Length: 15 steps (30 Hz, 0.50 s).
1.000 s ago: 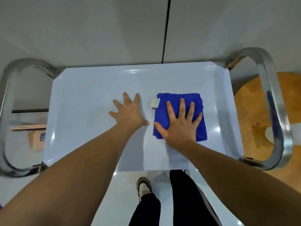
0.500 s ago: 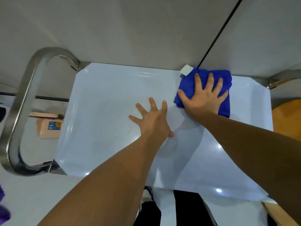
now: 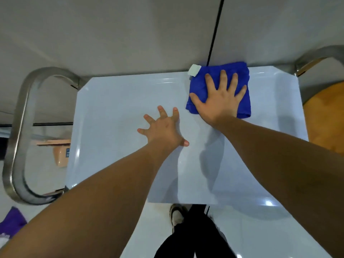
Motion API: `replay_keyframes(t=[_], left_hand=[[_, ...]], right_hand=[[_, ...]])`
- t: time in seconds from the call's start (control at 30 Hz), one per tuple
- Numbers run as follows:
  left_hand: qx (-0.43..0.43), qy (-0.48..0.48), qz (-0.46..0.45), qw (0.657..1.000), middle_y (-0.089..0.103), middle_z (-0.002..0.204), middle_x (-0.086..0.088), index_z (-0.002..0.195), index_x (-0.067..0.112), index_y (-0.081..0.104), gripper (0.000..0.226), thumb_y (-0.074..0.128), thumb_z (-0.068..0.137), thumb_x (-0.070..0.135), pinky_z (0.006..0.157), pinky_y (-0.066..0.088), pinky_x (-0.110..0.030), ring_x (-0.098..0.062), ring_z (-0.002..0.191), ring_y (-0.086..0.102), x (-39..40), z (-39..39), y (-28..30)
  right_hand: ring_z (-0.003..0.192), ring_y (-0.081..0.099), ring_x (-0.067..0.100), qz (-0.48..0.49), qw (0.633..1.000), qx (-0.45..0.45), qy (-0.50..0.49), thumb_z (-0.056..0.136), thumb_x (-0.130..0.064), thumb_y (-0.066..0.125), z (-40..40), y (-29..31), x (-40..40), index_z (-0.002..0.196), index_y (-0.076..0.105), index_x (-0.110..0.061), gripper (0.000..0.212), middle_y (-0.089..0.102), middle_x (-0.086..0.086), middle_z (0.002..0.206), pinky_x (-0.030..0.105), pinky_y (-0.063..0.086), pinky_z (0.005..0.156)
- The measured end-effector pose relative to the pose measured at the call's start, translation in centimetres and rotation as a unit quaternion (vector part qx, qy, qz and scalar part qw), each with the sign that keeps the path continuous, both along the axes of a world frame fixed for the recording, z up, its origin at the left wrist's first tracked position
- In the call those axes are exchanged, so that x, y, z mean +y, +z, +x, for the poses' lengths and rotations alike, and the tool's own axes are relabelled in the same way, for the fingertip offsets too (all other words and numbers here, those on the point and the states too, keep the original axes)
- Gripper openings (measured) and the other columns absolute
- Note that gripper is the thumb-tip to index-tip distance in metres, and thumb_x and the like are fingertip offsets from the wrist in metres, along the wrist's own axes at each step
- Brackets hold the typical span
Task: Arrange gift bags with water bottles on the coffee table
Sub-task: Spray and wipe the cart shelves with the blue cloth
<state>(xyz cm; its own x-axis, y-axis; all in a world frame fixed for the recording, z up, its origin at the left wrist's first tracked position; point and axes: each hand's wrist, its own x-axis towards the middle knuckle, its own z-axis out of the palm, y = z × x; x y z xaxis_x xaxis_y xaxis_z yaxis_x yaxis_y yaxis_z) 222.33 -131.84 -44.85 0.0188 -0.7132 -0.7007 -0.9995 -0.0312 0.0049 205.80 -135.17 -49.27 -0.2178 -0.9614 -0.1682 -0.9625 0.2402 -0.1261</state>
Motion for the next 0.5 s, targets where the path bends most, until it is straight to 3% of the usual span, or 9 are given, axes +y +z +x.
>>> replay_keyframes(t=[0.23, 0.37, 0.5], left_hand=[[-0.006, -0.007, -0.017, 1.000, -0.014, 0.167, -0.002, 0.157, 0.043, -0.005, 0.126, 0.080, 0.068, 0.068, 0.110, 0.023, -0.075, -0.050, 0.150, -0.002, 0.4, 0.0, 0.3], [0.019, -0.065, -0.023, 0.997, -0.015, 0.167, -0.006, 0.156, 0.043, -0.007, 0.126, 0.079, 0.067, 0.068, 0.114, 0.024, -0.069, -0.053, 0.148, 0.010, 0.0, 1.4, -0.3], [0.023, -0.086, -0.027, 0.996, -0.018, 0.166, -0.005, 0.156, 0.043, -0.010, 0.126, 0.081, 0.071, 0.059, 0.114, 0.023, -0.069, -0.054, 0.148, 0.004, 0.4, 1.9, -0.2]], right_hand=[[0.154, 0.004, 0.040, 0.005, 0.999, -0.017, 0.048, 0.093, -0.078, 0.021, 0.0, 0.1, 8.9, 0.159, 0.013, -0.034, 0.080, 0.012, 0.007, 0.168, 0.067, 0.008, 0.119], [0.153, 0.008, 0.040, 0.000, 0.999, -0.029, 0.022, 0.092, -0.077, 0.024, 1.3, 0.4, 14.0, 0.158, 0.021, -0.034, 0.078, 0.019, 0.007, 0.167, 0.067, 0.009, 0.118], [0.153, 0.009, 0.039, 0.000, 0.998, -0.052, -0.022, 0.092, -0.076, 0.030, 3.8, 0.9, 18.8, 0.157, 0.028, -0.034, 0.077, 0.021, 0.007, 0.166, 0.068, 0.009, 0.118]])
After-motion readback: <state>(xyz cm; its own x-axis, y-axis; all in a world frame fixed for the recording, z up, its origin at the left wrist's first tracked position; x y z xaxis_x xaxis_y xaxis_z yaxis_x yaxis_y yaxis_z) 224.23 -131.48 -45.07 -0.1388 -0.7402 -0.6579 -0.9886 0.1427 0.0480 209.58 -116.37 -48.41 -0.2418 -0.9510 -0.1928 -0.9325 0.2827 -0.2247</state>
